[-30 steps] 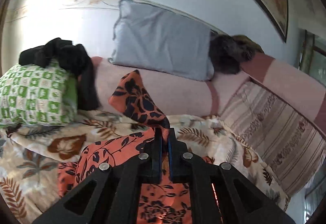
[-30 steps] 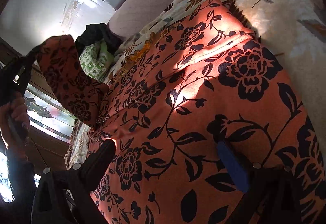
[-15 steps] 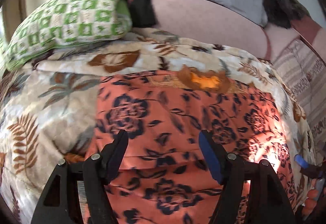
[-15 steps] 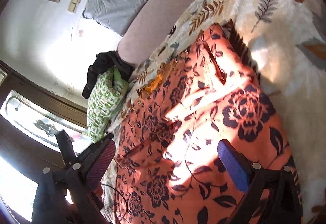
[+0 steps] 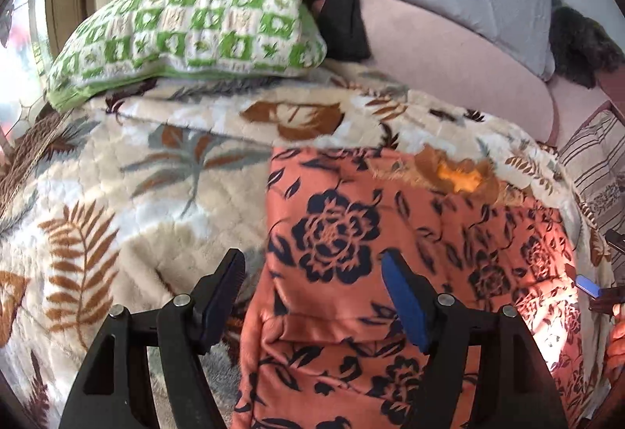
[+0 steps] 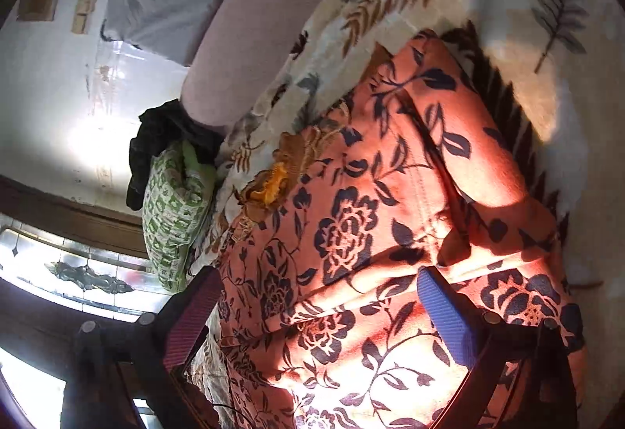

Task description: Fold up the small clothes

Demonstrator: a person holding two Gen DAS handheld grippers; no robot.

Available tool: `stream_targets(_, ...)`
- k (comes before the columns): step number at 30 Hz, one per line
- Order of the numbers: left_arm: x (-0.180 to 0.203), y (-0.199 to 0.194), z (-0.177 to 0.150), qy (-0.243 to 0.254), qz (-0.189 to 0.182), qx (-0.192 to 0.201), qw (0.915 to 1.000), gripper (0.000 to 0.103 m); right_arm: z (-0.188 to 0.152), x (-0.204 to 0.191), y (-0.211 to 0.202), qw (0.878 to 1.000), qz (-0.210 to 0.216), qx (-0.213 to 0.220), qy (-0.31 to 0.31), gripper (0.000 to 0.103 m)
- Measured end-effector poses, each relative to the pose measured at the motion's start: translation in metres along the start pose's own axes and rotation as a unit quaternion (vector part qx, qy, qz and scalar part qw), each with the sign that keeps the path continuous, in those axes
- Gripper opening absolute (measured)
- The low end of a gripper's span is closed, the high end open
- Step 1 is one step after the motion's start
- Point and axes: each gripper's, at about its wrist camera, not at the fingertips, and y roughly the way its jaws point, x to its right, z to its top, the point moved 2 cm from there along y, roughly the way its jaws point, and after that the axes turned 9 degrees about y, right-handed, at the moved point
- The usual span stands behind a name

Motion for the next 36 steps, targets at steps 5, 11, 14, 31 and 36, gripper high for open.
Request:
stream_targets(5, 0.009, 0.049, 0.024, 0.003, -0.009, -0.028, 0.9996, 0.074, 0.019, -0.026, 0.028, 0.999, 0.024, -0.014, -0.038, 0.102)
stream_targets(11, -0.008, 0.076, 0.023, -0.029, 0.036, -0.077, 0.9959, 0.079, 0.029, 0.01, 0.047, 0.999, -0.038, -0.023, -0.009, 0.101)
stream_targets(14, -0.009, 0.066, 0.033, -0.033, 0.05, -0.031, 0.9977, 0.08, 0.03, -0.015, 0.042, 0.998, -0.012, -0.025, -0.051, 0.101)
stream_targets(31, -0.037, -0.088, -0.115, -0.099, -0.035, -0.046, 0.9934, 0.084, -0.068, 0.041, -0.1, 0.997, -0.021, 0.036, -0.062, 0.101)
stream_targets(36, -0.036, -0.129, -0.183, -0.11, -0.072, -0.076, 0.9883, 0.084, -0.122, 0.086, -0.157, 0.994, -0.07, 0.009, -0.084, 0.102)
